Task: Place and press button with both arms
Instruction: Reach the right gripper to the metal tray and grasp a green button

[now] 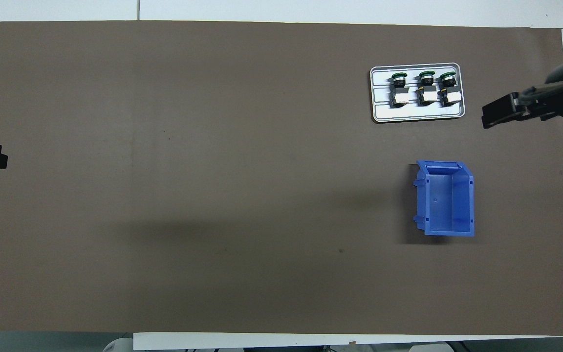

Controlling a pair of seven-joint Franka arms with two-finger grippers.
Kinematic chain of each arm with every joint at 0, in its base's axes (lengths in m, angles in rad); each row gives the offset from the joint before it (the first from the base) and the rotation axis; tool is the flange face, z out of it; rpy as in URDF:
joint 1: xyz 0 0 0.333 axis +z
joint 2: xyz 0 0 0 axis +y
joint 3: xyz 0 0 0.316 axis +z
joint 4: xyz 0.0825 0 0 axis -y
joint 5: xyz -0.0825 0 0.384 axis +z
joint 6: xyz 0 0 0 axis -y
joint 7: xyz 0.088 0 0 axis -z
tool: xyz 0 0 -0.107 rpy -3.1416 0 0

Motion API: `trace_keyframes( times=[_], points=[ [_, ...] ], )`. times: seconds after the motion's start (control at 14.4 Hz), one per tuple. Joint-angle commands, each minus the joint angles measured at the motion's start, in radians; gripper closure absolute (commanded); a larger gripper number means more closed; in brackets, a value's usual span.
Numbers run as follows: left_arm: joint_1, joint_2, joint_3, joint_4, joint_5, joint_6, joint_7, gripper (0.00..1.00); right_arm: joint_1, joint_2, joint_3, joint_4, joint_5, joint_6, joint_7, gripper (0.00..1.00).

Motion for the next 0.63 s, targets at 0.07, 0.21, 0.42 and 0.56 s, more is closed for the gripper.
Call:
trace_keyframes(
  times=[0.07, 0.21, 0.42, 0.56],
  points=[
    [-0.006, -0.009, 0.002, 0.001, 0.016, -0.018, 0.002, 0.0, -0.008, 0.225, 0.063, 0.038, 0.021, 0.216, 0.129, 0.0],
    [-0.005, -0.018, 0.002, -0.016, 0.016, -0.01, 0.004, 0.0, 0.004, 0.319, 0.072, 0.052, 0.016, 0.325, 0.157, 0.0],
    [0.0, -0.019, 0.002, -0.019, 0.016, -0.01, 0.004, 0.0, 0.016, 0.438, 0.07, 0.072, 0.007, 0.438, 0.158, 0.01],
    [0.0, -0.022, 0.004, -0.025, 0.016, -0.01, 0.002, 0.0, 0.01, 0.485, 0.07, 0.073, -0.011, 0.478, 0.157, 0.02]
  ],
)
